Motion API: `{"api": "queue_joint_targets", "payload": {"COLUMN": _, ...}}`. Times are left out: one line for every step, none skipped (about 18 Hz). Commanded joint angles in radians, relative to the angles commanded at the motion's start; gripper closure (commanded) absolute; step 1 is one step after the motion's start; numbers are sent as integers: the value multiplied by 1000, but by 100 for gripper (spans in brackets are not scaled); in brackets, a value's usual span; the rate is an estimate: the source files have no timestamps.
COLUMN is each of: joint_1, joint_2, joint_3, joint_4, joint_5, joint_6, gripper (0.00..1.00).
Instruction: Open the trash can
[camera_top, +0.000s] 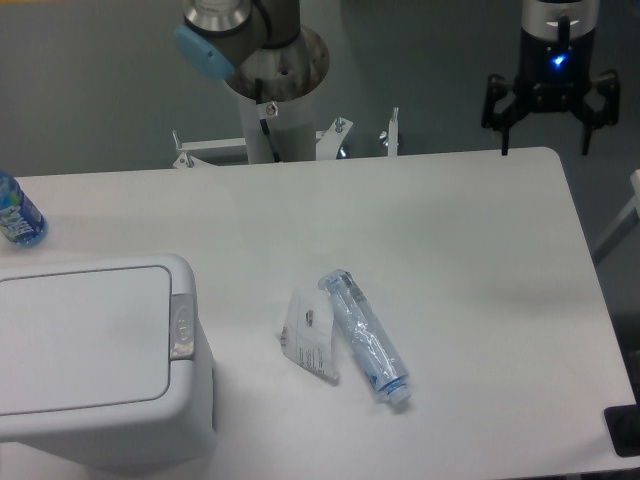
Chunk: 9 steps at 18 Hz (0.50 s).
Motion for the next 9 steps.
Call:
{"api": "queue_joint_targets", "payload": {"joint_1": 0, "joint_2": -2, "joint_3": 0, "joint_4": 0, "joint_5": 0, "joint_6": 0, "gripper": 0}}
{"api": "queue_joint_targets", "payload": {"joint_1": 0, "joint_2": -2, "joint_3": -3, "joint_4": 6, "joint_5": 3, "joint_6": 2, "gripper": 0}}
{"api": "queue_joint_targets", "payload": {"joint_1": -2, "joint_2": -2, "joint_3": -5, "joint_4": 14, "joint_5": 15, "joint_6": 2, "gripper": 0}}
{"api": "queue_joint_targets", "payload": {"joint_1": -5, "joint_2": -5, "joint_3": -3, "joint_4": 11, "joint_5": 31, "joint_6": 0, "gripper": 0}}
{"api": "queue_joint_targets", "payload": {"joint_1": -8, "joint_2": -8, "joint_3": -3, "joint_4": 14, "joint_5": 34, "joint_6": -2, "gripper": 0}}
{"api": "queue_joint_targets", "payload": {"joint_1": -8, "joint_2": -9, "joint_3": -3, "joint_4": 15, "joint_5": 35, "joint_6": -3, "gripper": 0}}
{"api": "queue_joint_targets", "payload": {"joint_1": -9, "joint_2": -9, "joint_3": -3, "joint_4": 17, "joint_5": 35, "joint_6": -2, "gripper": 0}}
{"api": "queue_joint_targets", "payload": {"joint_1": -11, "joint_2": -11, "joint_3": -2, "joint_4": 15, "joint_5": 34, "joint_6": -5, "gripper": 0}}
{"api": "queue_joint_targets", "payload": {"joint_1": -11, "joint_2": -11, "joint_3": -2, "joint_4": 18, "joint_5": 29, "joint_6": -12, "gripper": 0}}
